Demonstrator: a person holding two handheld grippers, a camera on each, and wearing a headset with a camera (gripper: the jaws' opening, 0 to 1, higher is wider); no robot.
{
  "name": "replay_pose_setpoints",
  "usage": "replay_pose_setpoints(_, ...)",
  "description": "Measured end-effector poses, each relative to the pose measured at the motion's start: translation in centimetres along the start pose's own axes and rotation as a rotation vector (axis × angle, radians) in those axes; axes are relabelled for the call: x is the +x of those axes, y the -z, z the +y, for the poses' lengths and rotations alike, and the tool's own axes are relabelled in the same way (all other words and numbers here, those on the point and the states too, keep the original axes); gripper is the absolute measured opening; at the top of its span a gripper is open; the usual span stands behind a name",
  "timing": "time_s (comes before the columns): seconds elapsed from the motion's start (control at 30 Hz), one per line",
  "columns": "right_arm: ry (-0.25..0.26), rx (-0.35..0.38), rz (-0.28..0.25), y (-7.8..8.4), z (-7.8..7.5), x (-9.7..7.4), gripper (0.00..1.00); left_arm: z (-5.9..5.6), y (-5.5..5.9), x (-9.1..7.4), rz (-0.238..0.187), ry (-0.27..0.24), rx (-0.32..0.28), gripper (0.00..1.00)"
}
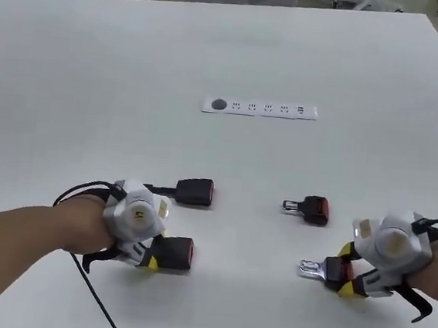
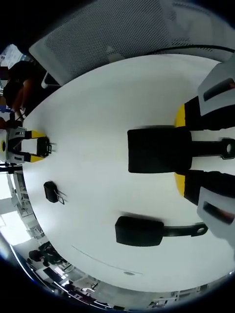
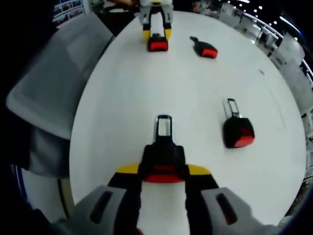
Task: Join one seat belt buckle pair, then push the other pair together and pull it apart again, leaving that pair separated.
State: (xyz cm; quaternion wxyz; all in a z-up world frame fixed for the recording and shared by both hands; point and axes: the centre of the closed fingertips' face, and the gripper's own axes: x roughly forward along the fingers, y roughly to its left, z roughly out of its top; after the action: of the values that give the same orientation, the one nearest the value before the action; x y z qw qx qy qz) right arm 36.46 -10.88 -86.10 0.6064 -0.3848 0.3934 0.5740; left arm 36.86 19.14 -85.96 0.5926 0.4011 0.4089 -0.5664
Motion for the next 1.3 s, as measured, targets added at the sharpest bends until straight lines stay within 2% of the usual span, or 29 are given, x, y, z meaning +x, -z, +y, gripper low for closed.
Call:
replay_pose_setpoints(0.17, -0.011, -0.011, 0.018, 0.0, 0.0, 0.0, 0.34, -0.1, -0.1, 0.1, 0.000, 0.004, -0.006, 0.32)
replay_pose_setpoints(0.33, -0.028, -0.036, 0.043, -0.1, 0.0, 0.1, 0.34, 0.0, -0.1, 0.1, 0.017, 0.013, -0.002, 0.32)
replay_pose_setpoints(0.6, -0.020, -0.025, 0.060, 0.0, -0.1, 0.1, 0.33, 0.0, 0.0, 0.1, 0.018, 0.008, -0.008, 0.32)
replay_pose_setpoints(0.7, -0.018, -0.024, 0.054, -0.1, -0.1, 0.1, 0.34, 0.0, -0.1, 0.1, 0.023, 0.009, -0.006, 0.32)
replay_pose_setpoints(0.8, -0.011, -0.054, 0.042, -0.3, 0.0, 0.1, 0.34, 0.1, 0.0, 0.1, 0.030, 0.012, -0.001, 0.32)
replay_pose_setpoints(0.93, -0.004, -0.029, 0.016, -0.8, 0.1, 0.3, 0.34, 0.1, 0.0, 0.1, 0.032, 0.010, -0.001, 0.32)
replay_pose_setpoints(1.3, 0.010, -0.008, -0.063, -4.6, 0.5, 1.7, 0.34, 0.0, 0.0, 0.0, 0.042, 0.012, 0.010, 0.32)
